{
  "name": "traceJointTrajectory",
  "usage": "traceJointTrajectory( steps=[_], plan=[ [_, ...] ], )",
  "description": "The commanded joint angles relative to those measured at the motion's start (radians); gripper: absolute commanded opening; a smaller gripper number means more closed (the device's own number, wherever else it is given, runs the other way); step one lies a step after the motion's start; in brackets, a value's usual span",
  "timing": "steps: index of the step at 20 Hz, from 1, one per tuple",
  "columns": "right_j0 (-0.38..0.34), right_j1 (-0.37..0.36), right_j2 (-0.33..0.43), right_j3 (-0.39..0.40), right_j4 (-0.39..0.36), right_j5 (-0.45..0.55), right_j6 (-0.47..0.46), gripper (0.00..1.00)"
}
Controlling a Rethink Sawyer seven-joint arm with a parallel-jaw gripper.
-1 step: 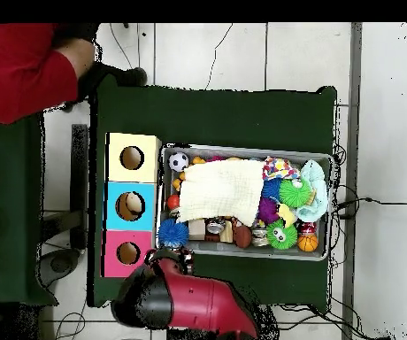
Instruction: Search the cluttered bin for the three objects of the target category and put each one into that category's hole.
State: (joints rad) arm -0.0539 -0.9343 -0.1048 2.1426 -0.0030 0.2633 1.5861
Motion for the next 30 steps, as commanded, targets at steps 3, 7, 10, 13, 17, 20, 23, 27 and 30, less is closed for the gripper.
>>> traceJointTrajectory(
  steps=[3, 7, 10, 13, 17, 20, 23, 27, 30],
  plan=[
    [-0.108, 0.177, 0.008, -0.110, 0.024, -0.113, 0.188, 1.00],
    [-0.147, 0.199, 0.024, -0.115, 0.034, -0.157, 0.198, 1.00],
    [-0.171, 0.221, 0.034, -0.127, 0.037, -0.188, 0.201, 1.00],
    [-0.199, 0.252, 0.054, -0.134, 0.046, -0.223, 0.210, 1.00],
    [-0.222, 0.299, 0.075, -0.140, 0.063, -0.286, 0.234, 1.00],
    [-0.240, 0.338, 0.092, -0.140, 0.070, -0.363, 0.261, 1.00],
    [-0.262, 0.390, 0.099, -0.160, 0.065, -0.437, 0.267, 1.00],
    [-0.285, 0.461, 0.096, -0.204, 0.061, -0.474, 0.243, 1.00],
    [-0.303, 0.512, 0.097, -0.221, 0.056, -0.482, 0.227, 1.00]
  ],
)
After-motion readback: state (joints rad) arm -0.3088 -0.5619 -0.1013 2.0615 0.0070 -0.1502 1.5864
